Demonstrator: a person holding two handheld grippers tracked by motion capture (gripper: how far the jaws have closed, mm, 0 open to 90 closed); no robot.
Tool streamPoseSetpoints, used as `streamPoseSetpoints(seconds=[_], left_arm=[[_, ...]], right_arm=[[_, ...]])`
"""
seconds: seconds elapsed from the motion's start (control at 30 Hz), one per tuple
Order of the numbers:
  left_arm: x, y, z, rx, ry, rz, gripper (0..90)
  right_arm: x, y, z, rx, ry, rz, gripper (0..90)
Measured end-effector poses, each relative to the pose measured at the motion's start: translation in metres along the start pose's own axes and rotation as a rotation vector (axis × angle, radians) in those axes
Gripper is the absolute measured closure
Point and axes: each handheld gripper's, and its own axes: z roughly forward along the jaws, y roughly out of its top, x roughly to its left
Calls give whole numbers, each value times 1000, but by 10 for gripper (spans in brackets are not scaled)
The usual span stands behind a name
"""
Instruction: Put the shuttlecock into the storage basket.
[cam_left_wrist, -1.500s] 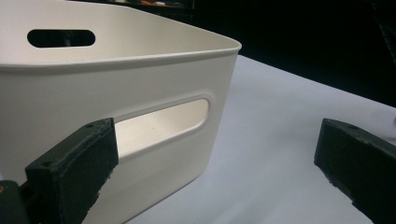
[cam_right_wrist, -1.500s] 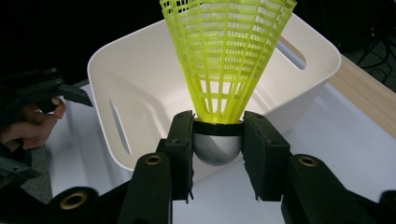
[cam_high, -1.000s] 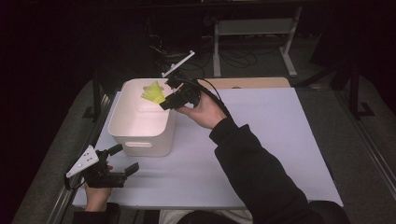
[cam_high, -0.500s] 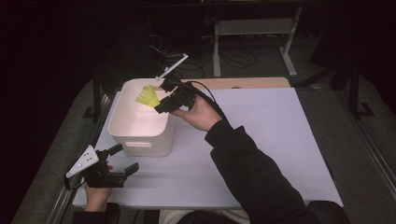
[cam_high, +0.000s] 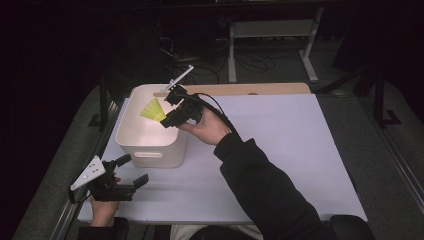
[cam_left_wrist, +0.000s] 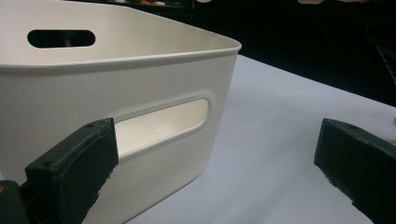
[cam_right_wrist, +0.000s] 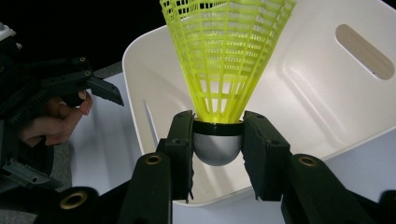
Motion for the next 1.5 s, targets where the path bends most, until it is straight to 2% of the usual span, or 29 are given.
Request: streamPoseSetpoints(seconds=[0.73, 1.3, 1.5], left_arm=[[0, 0, 0, 0, -1, -3, 0], [0, 0, 0, 0, -4, 0, 0], [0, 0, 0, 0, -4, -1, 0]], right_arm=[[-5, -9, 23, 27, 14, 17, 636], [-1, -12, 42, 61, 30, 11, 636], [-2, -12, 45, 43, 49, 28, 627]])
